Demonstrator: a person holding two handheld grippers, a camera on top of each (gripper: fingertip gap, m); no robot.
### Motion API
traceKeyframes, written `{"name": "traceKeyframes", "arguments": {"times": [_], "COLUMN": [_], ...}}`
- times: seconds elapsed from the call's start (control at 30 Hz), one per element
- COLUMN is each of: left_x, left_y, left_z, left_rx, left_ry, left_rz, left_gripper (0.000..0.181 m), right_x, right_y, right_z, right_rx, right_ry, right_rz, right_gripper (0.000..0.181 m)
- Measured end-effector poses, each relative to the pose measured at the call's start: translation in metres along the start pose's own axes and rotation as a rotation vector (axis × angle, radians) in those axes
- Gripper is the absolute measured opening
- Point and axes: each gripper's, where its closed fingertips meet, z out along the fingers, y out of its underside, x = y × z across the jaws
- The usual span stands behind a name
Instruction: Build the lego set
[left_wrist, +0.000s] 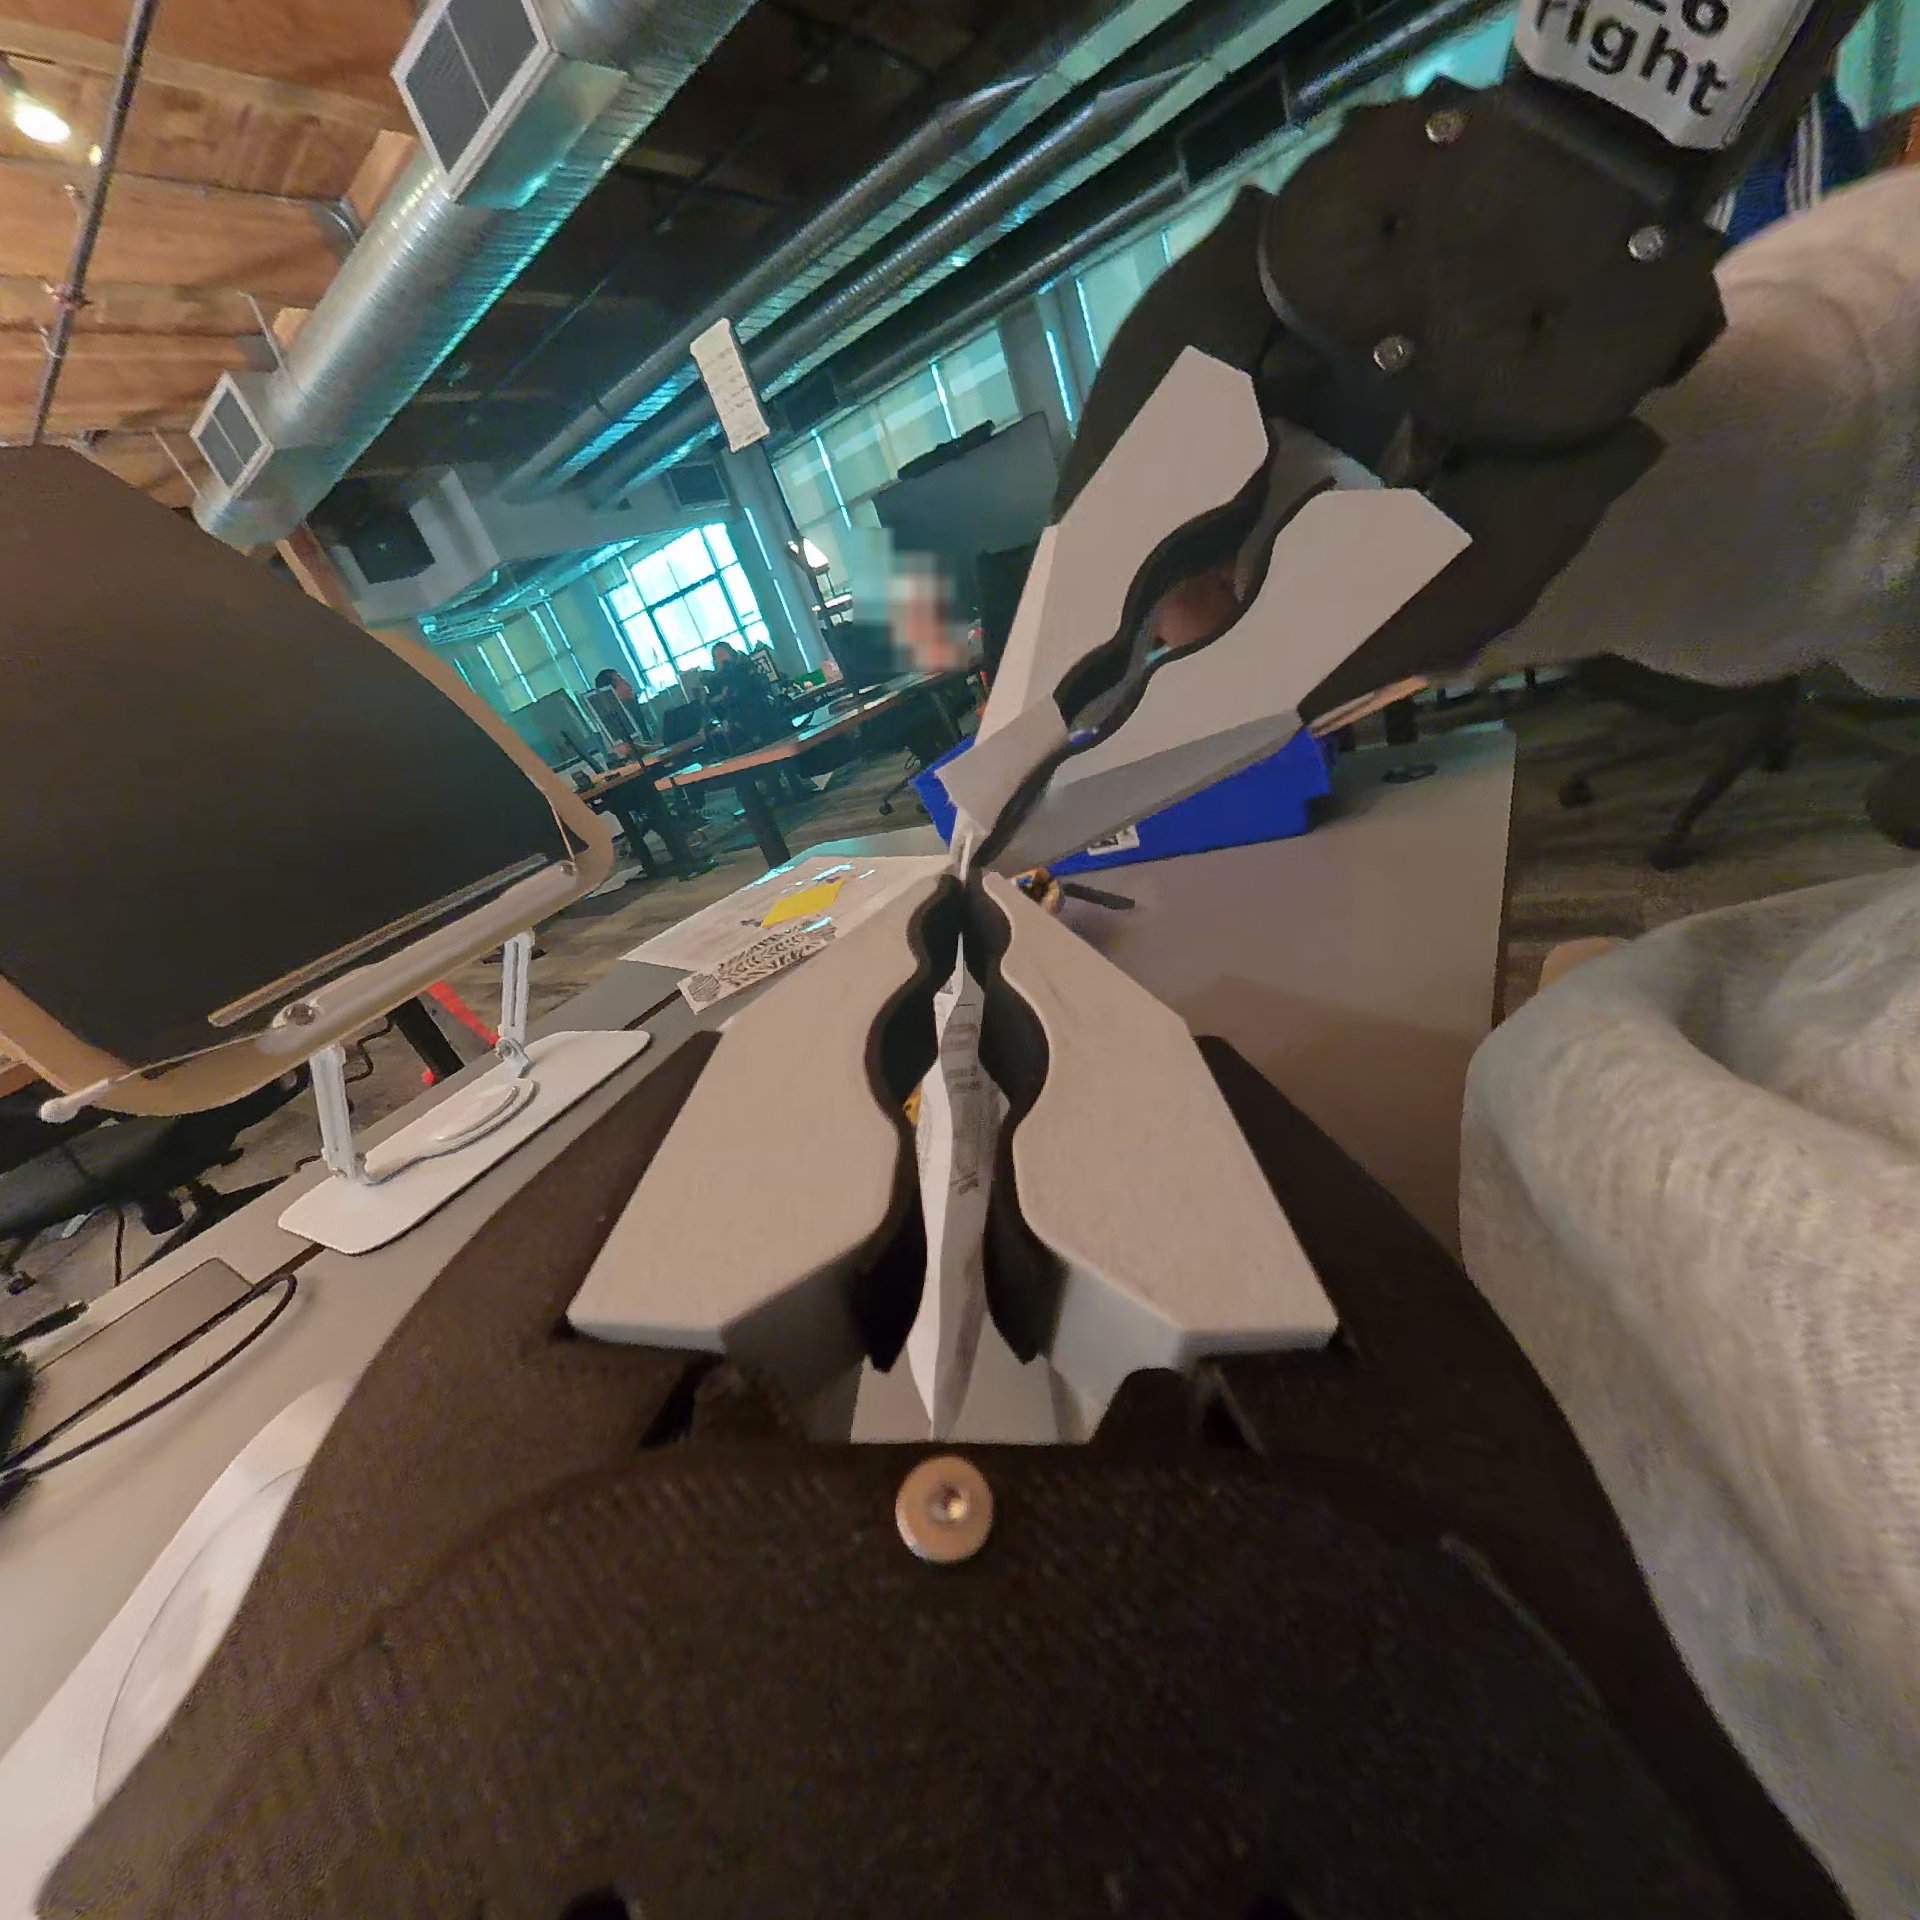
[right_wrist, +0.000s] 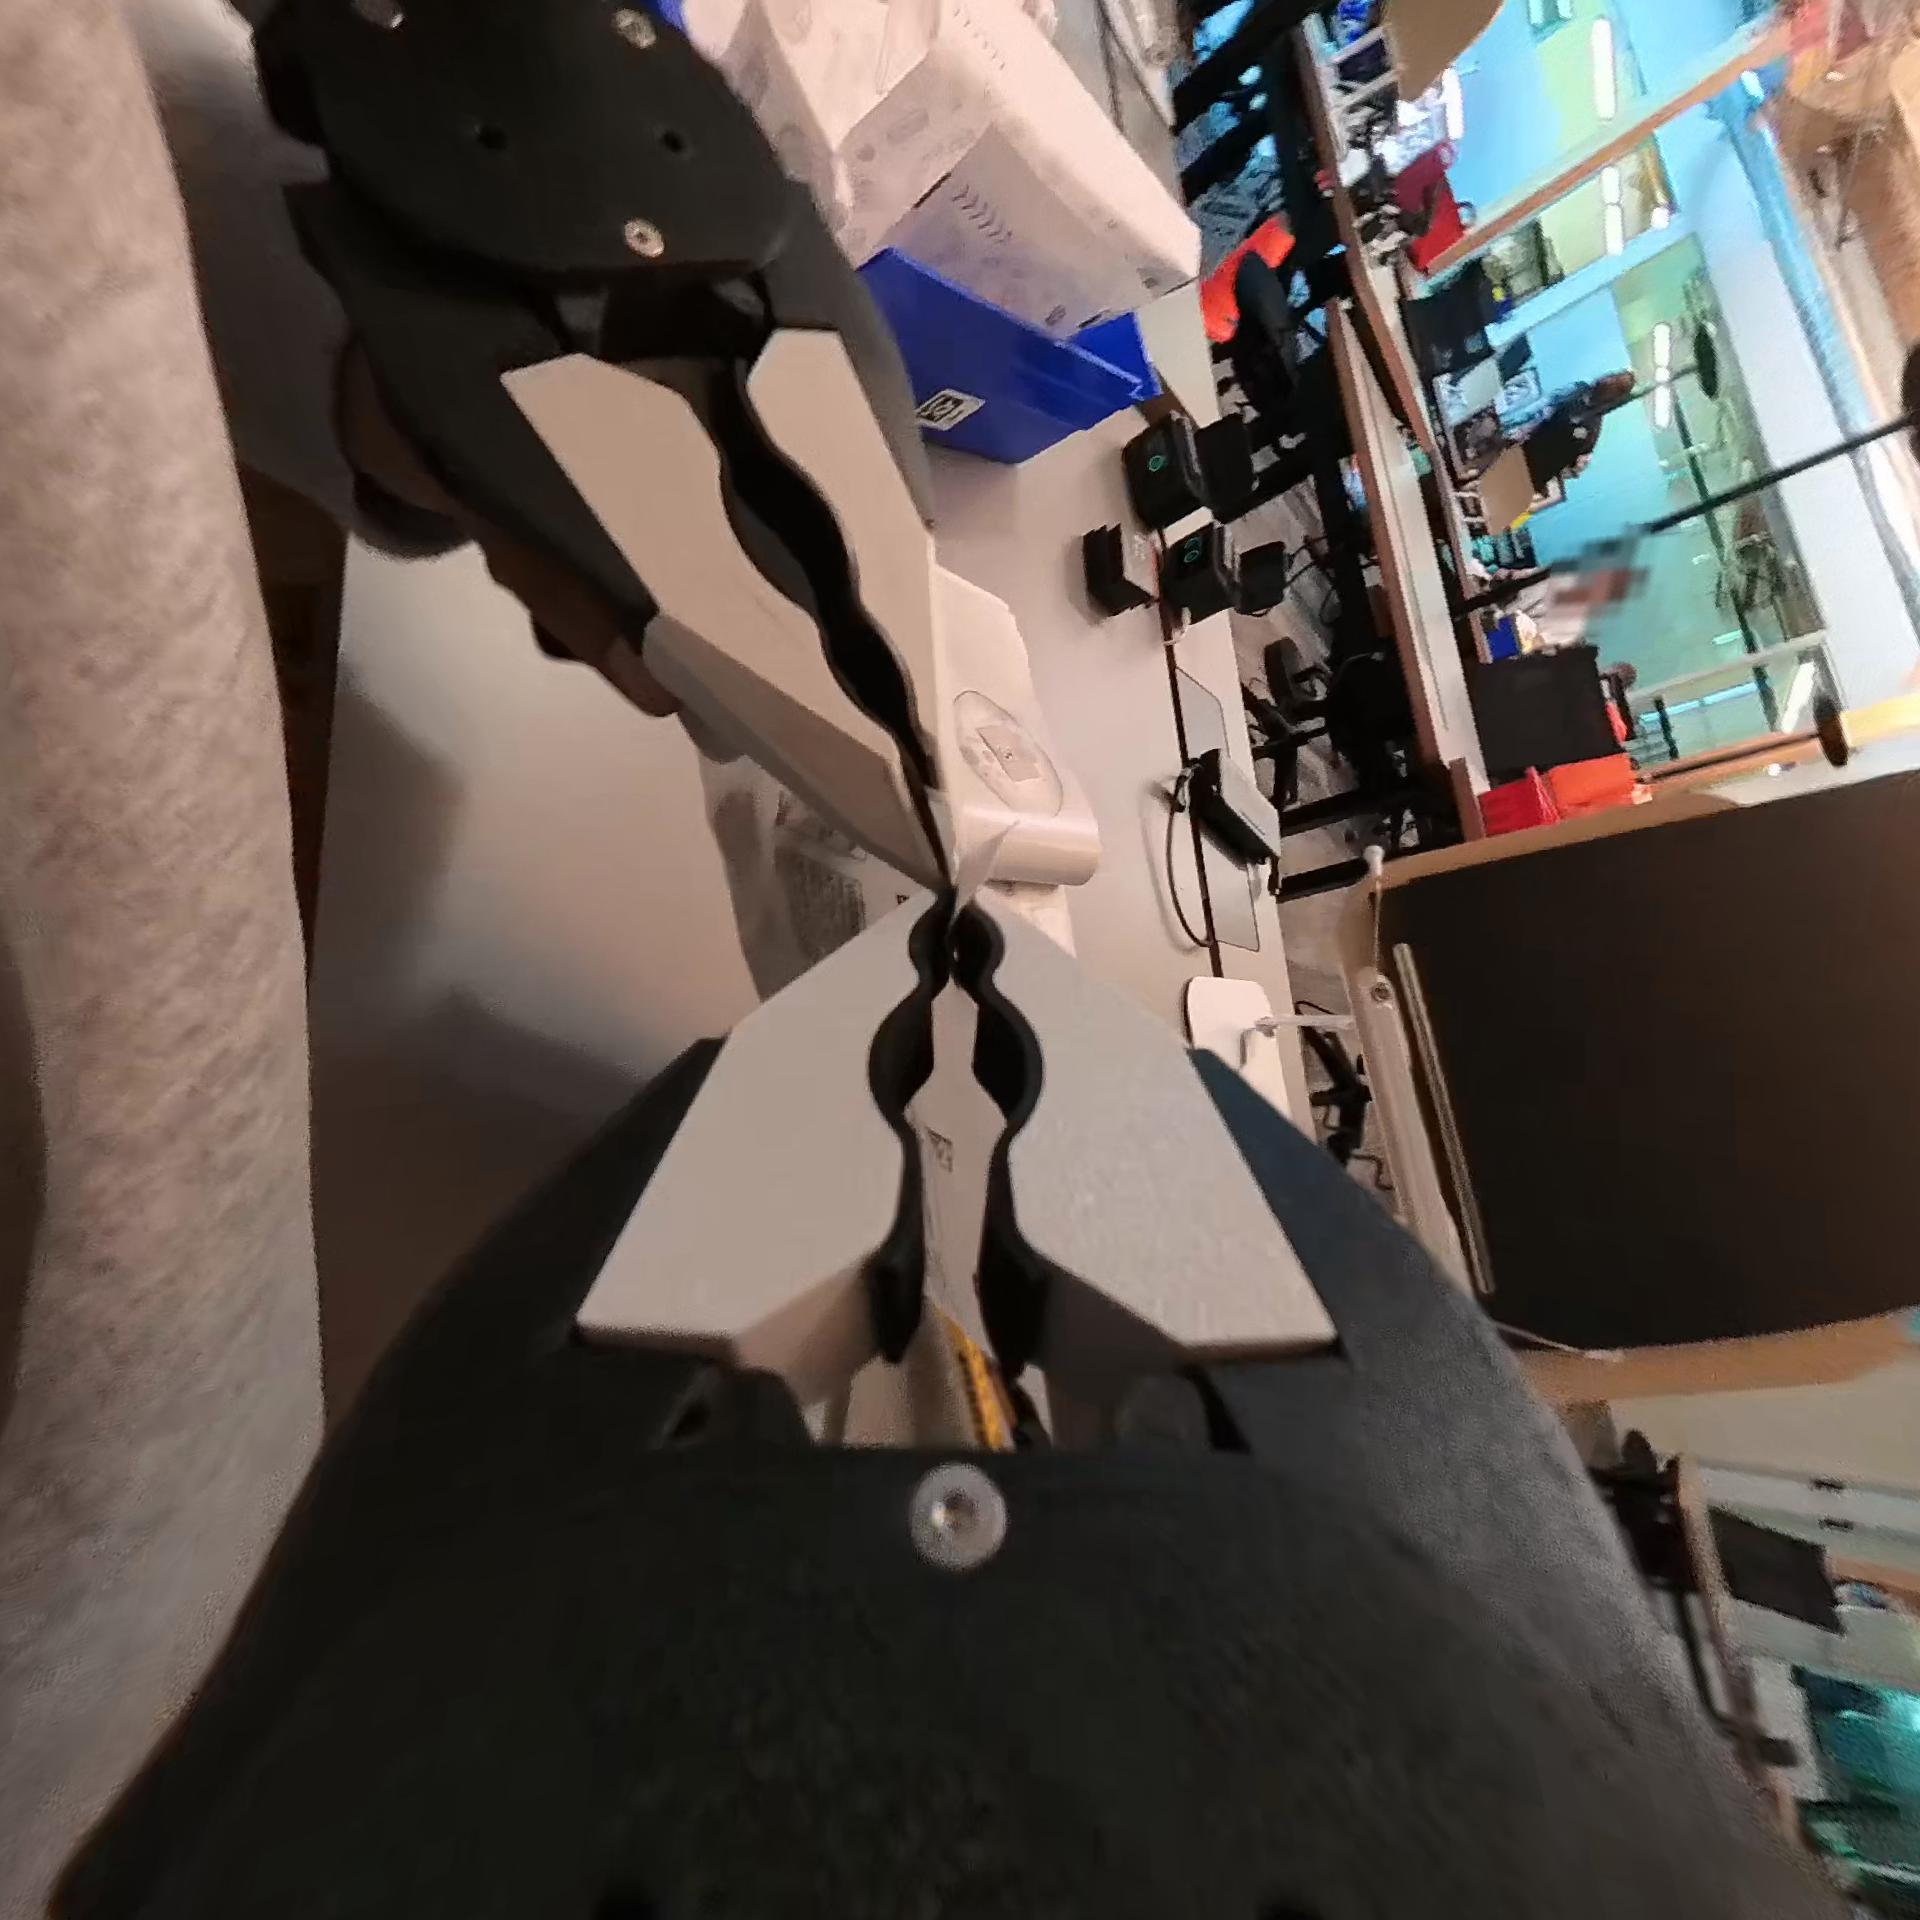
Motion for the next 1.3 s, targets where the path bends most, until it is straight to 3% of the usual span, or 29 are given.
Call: {"name": "traceKeyframes", "arguments": {"times": [0.03, 0.17, 0.37, 0.53, 0.9, 1.13, 1.3], "left_x": [-0.002, -0.006, -0.010, -0.010, -0.014, -0.014, -0.016], "left_y": [-0.002, -0.016, -0.025, -0.032, -0.049, -0.052, -0.049], "left_z": [0.000, 0.000, -0.001, -0.003, -0.006, -0.005, -0.003], "left_rx": [0.006, 0.072, 0.132, 0.197, 0.374, 0.384, 0.343], "left_ry": [-0.009, 0.008, 0.009, 0.044, 0.111, 0.104, 0.049], "left_rz": [-0.016, -0.189, -0.280, -0.381, -0.654, -0.656, -0.600], "left_gripper": [0.000, 0.000, 0.001, 0.001, 0.001, 0.001, 0.001], "right_x": [0.003, 0.015, 0.024, 0.028, 0.039, 0.044, 0.046], "right_y": [-0.001, -0.011, -0.019, -0.024, -0.035, -0.037, -0.033], "right_z": [-0.001, -0.007, -0.008, -0.010, -0.019, -0.022, -0.020], "right_rx": [0.014, 0.150, 0.353, 0.496, 0.794, 0.898, 0.845], "right_ry": [0.017, 0.030, -0.029, -0.068, -0.219, -0.274, -0.166], "right_rz": [0.038, 0.343, 0.794, 1.019, 1.355, 1.465, 1.430], "right_gripper": [0.000, 0.000, 0.000, 0.000, 0.000, 0.000, 0.000]}}
